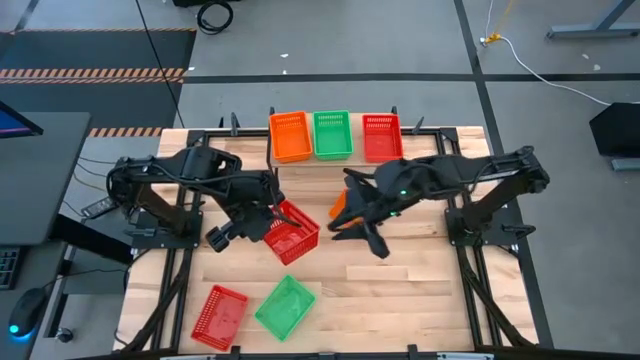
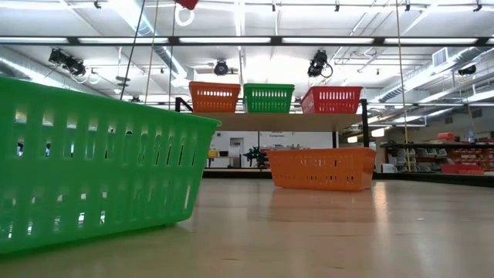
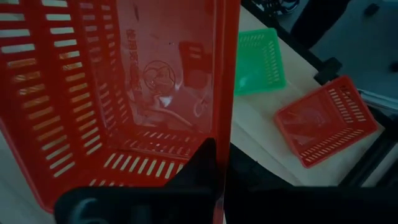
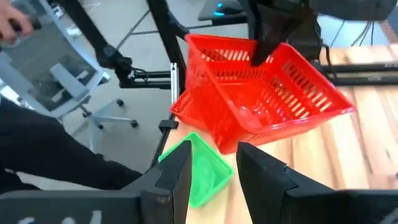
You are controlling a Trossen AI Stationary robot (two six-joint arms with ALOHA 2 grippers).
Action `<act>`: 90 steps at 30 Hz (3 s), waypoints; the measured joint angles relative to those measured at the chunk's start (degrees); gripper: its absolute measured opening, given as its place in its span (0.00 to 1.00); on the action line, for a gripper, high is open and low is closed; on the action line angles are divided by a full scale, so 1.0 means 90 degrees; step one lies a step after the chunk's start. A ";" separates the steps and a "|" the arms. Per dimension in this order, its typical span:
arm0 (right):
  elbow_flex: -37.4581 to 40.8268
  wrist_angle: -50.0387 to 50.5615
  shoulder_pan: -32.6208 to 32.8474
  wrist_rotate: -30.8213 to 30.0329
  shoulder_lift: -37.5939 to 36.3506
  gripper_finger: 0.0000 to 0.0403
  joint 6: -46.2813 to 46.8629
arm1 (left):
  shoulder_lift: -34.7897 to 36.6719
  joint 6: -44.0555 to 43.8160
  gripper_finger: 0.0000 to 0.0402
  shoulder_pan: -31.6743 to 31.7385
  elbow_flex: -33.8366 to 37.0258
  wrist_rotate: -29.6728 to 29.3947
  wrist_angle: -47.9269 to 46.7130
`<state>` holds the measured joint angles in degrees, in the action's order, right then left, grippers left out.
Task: Stack baskets on shelf by color
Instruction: Stack the top red bin on the red bin on the shelf
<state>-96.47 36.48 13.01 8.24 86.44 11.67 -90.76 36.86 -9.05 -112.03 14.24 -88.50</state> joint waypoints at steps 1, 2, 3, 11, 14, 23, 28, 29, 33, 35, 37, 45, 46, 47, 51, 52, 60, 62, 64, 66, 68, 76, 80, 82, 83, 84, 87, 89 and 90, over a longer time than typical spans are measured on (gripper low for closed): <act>0.0000 -0.0085 -0.0019 0.0093 0.0058 0.33 0.0064 | 0.0000 0.0013 0.02 0.0021 0.0000 0.0000 0.0007; 0.0000 -0.0162 -0.0029 0.0243 0.0100 0.33 0.0137 | 0.0000 0.0023 0.02 0.0054 0.0000 0.0000 0.0012; 0.0000 -0.0185 -0.0032 0.0375 0.0139 0.33 0.0211 | 0.0000 0.0030 0.02 0.0079 0.0000 0.0002 0.0005; 0.0002 -0.0491 0.0010 0.0545 0.0167 0.33 0.0326 | 0.0000 0.0150 0.02 0.0092 0.0000 -0.0001 -0.0017; 0.0000 -0.0898 0.0032 0.0459 0.0139 0.33 0.0064 | -0.0044 0.0248 0.02 0.0086 0.0001 0.0001 -0.0031; -0.0004 -0.0771 -0.0004 -0.0034 0.0279 0.49 -0.0428 | -0.0124 0.0316 0.02 0.0086 0.0005 0.0000 -0.0010; 0.0083 -0.1058 -0.0014 -0.0379 0.0542 0.58 -0.0625 | -0.0134 0.0316 0.02 0.0086 0.0007 -0.0005 0.0086; 0.0083 -0.1195 -0.0014 -0.0339 0.0605 0.59 -0.0630 | -0.0131 0.0316 0.02 0.0086 0.0007 -0.0005 0.0096; 0.0083 -0.1367 -0.0014 0.0136 0.0857 0.60 -0.0604 | -0.0136 0.0313 0.02 0.0089 0.0007 -0.0022 0.0067; 0.0083 -0.1347 -0.0014 0.0241 0.0924 0.59 -0.0594 | -0.0136 0.0318 0.02 0.0096 0.0007 -0.0019 0.0074; 0.0073 -0.1388 -0.0009 0.0244 0.1003 0.56 -0.0588 | -0.0136 0.0321 0.02 0.0105 0.0007 -0.0024 0.0079; 0.0080 -0.1368 -0.0013 0.0247 0.1059 0.28 -0.0658 | -0.0136 0.0343 0.02 0.0108 0.0007 -0.0243 0.0202; 0.0080 -0.1370 -0.0014 0.0258 0.1063 0.23 -0.0711 | -0.0136 0.0339 0.03 0.0108 0.0007 -0.0353 0.0270; 0.0080 -0.1388 -0.0016 0.0263 0.1066 0.17 -0.0780 | -0.0136 0.0338 0.03 0.0108 0.0007 -0.0496 0.0359; 0.0078 -0.1373 -0.0106 0.0429 0.1087 0.03 -0.0831 | -0.0136 0.0311 0.08 0.0110 0.0007 -0.1136 0.0693; 0.0078 -0.1364 -0.0122 0.0441 0.1085 0.04 -0.0823 | -0.0132 0.0311 0.10 0.0110 0.0007 -0.1180 0.0745; 0.0080 -0.1191 -0.0180 0.0336 0.1080 0.02 -0.0816 | -0.0058 0.0313 0.31 0.0141 -0.0019 -0.1807 0.0936; 0.0080 -0.0890 -0.0185 0.0324 0.1080 0.02 -0.0817 | -0.0006 0.0311 0.36 0.0137 -0.0129 -0.2164 0.1028; 0.0083 -0.0463 -0.0203 0.0346 0.1080 0.02 -0.0816 | 0.0039 0.0296 0.41 0.0140 -0.0290 -0.2599 0.1044; 0.0083 0.0000 -0.0229 0.0333 0.1051 0.02 -0.0815 | 0.0051 0.0128 0.44 0.0162 -0.0512 -0.3007 0.1099; 0.0087 0.0449 -0.0281 0.0117 0.0967 0.01 -0.0817 | 0.0051 -0.0193 0.47 0.0171 -0.0785 -0.3320 0.1032; 0.0087 0.1506 -0.0658 -0.1029 0.0049 0.01 -0.0817 | 0.0058 -0.2318 0.50 0.0166 -0.1755 -0.3795 0.1006; 0.0083 0.2410 -0.0991 -0.1384 -0.0504 0.02 -0.0922 | 0.0059 -0.2893 0.47 0.0166 -0.1899 -0.3793 0.1003; 0.0083 0.2830 -0.1180 -0.1469 -0.0716 0.02 -0.1115 | 0.0056 -0.3067 0.46 0.0166 -0.1892 -0.3795 0.0989; 0.0083 0.3022 -0.1287 -0.1512 -0.0810 0.02 -0.1230 | 0.0056 -0.3132 0.45 0.0166 -0.1891 -0.3793 0.0976; 0.0083 0.3185 -0.1386 -0.1535 -0.0885 0.02 -0.1352 | 0.0056 -0.3198 0.45 0.0166 -0.1889 -0.3795 0.0974; 0.0122 0.3404 -0.1741 -0.1623 -0.1058 0.02 -0.1792 | -0.0007 -0.3242 0.44 0.0171 -0.1889 -0.3798 0.0999; 0.0228 0.3430 -0.2032 -0.1619 -0.1140 0.02 -0.2108 | -0.0055 -0.3257 0.43 0.0233 -0.1878 -0.3832 0.0989; 0.0279 0.3445 -0.2190 -0.1593 -0.1160 0.02 -0.2259 | -0.0094 -0.3330 0.43 0.0287 -0.1877 -0.3873 0.0995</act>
<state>-93.95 67.48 -6.70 -6.09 76.00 -8.66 -91.61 6.89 -6.46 -128.92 -20.62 -79.54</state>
